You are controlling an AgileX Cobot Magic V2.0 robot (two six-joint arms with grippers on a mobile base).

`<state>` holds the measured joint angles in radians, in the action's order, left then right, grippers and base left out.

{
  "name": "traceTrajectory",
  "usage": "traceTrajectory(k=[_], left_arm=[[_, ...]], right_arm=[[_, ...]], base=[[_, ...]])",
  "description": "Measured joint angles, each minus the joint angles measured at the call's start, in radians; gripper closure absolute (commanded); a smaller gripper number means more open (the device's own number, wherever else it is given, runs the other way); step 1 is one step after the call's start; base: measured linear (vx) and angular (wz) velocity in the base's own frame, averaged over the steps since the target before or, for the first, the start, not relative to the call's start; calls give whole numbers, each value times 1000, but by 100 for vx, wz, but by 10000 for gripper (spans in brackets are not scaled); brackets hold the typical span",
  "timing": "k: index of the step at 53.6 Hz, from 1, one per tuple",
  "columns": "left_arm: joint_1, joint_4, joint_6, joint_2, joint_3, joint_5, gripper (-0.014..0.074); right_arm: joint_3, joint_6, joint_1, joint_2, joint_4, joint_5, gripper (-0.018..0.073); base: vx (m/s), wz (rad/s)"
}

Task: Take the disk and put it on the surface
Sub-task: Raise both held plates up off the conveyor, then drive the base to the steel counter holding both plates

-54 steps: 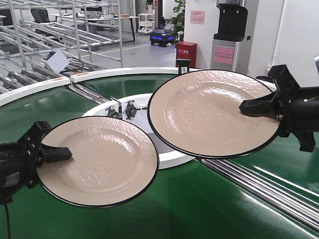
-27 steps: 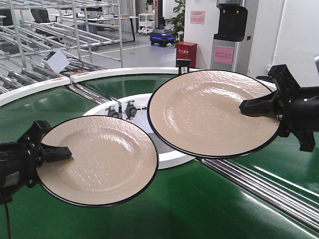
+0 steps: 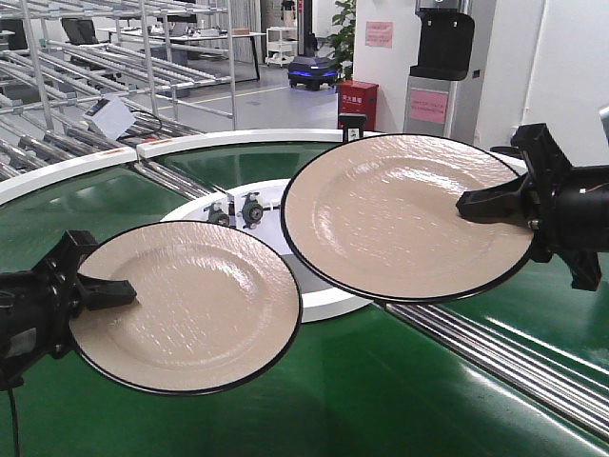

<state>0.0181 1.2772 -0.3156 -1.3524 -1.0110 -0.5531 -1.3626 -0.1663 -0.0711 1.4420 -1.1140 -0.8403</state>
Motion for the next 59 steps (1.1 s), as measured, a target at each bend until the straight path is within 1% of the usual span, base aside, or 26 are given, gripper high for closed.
traceTrajectory(k=[16, 39, 59], left_arm=[[0, 0, 0, 0, 0, 1, 598], [0, 0, 0, 0, 0, 1, 598], [0, 1, 0, 0, 0, 1, 598]], right_arm=[[0, 0, 0, 5, -1, 1, 567], [0, 0, 0, 5, -3, -1, 567], [0, 0, 0, 5, -3, -3, 567]], base=[[-9, 0], [-21, -3], [-22, -22]])
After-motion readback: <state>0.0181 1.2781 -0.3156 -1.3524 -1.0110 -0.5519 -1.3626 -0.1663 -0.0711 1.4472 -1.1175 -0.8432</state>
